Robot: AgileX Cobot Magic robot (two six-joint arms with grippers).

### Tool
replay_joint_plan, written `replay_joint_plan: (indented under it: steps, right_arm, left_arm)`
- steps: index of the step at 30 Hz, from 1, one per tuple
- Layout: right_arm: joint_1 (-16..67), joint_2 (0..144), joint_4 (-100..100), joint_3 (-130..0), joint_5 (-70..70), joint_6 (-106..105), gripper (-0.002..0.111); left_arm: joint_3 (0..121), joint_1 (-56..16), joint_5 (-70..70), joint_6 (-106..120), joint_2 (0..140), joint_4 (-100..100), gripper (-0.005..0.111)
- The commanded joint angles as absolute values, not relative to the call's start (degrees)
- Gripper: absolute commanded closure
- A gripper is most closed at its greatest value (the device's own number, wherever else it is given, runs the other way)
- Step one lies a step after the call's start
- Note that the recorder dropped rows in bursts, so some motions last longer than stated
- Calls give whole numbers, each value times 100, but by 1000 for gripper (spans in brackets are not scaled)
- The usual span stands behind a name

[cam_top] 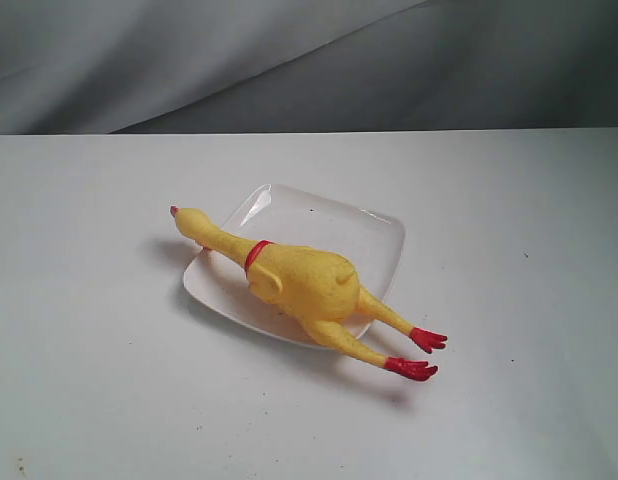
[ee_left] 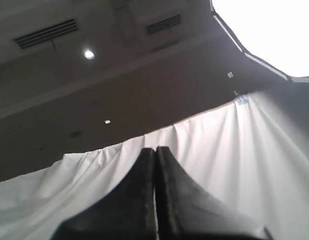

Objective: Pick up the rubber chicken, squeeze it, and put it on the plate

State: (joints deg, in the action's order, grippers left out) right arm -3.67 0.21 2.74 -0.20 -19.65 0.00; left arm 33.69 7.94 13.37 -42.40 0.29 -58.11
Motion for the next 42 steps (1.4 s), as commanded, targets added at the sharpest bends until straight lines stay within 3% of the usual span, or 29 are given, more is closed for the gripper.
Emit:
replay_joint_plan:
  steps: [1,4,10,16,33,42]
  right_arm:
    - [-402,0,284,0,-1957,0,108]
    - [-402,0,284,0,-1957,0,108]
    - [-402,0,284,0,-1957,0,108]
    - [-402,0,284,0,-1957,0,108]
    - [-402,0,284,0,-1957,0,108]
    - [-402,0,284,0,-1957,0,108]
  left_arm:
    - [3350,804,897,-517,0,-1688,107]
    - [3350,804,517,471,0,-764,107]
    - [3350,804,-50,436,0,-701,107]
    - [3121,804,-1504,0,0,-586,107]
    - [55,804,-443,-43,0,151,107]
    - [0,804,-1292,0,0,383,107]
